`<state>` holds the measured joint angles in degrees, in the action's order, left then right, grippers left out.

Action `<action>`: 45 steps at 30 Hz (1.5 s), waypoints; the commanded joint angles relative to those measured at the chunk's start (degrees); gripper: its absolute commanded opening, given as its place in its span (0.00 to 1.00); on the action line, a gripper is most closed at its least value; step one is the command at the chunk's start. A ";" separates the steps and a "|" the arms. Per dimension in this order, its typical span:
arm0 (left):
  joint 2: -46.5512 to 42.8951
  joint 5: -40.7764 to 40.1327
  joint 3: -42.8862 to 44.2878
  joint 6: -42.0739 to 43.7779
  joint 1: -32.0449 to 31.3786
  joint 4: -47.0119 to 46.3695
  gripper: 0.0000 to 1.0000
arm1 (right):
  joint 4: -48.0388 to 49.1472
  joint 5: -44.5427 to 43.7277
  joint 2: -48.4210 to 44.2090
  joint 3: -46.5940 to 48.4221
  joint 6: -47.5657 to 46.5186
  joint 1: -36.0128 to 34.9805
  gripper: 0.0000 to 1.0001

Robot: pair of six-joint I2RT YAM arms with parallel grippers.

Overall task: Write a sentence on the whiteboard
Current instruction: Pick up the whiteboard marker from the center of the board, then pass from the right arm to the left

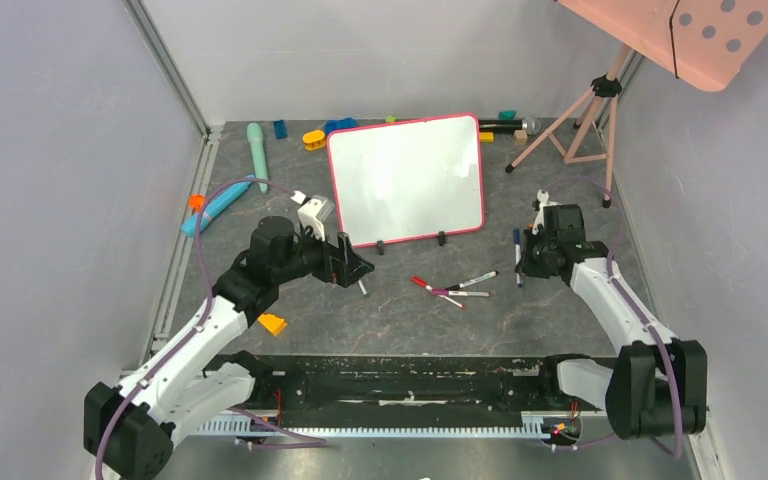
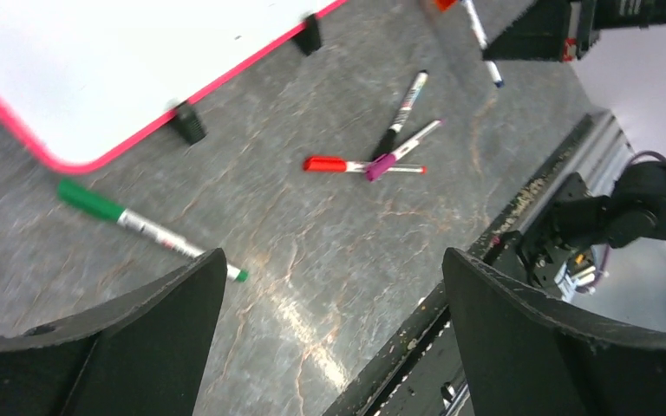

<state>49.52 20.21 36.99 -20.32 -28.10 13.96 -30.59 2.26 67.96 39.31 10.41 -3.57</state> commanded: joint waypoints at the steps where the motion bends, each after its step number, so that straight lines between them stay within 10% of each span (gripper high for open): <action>1: 3.88 8.38 2.74 4.94 -0.23 -12.60 1.00 | -2.98 15.24 -3.89 5.48 0.96 -0.24 0.00; 19: 15.61 15.71 5.84 65.28 -5.18 -23.89 0.91 | -18.72 41.43 3.25 25.49 16.55 -16.88 0.00; 45: 19.38 23.73 11.05 81.48 -9.68 -12.22 0.58 | -6.76 41.92 4.52 25.35 30.19 -27.15 0.00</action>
<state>68.49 42.63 45.19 54.65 -37.39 -3.16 -39.57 42.50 71.77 62.24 39.33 -30.17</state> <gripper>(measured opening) 0.602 0.028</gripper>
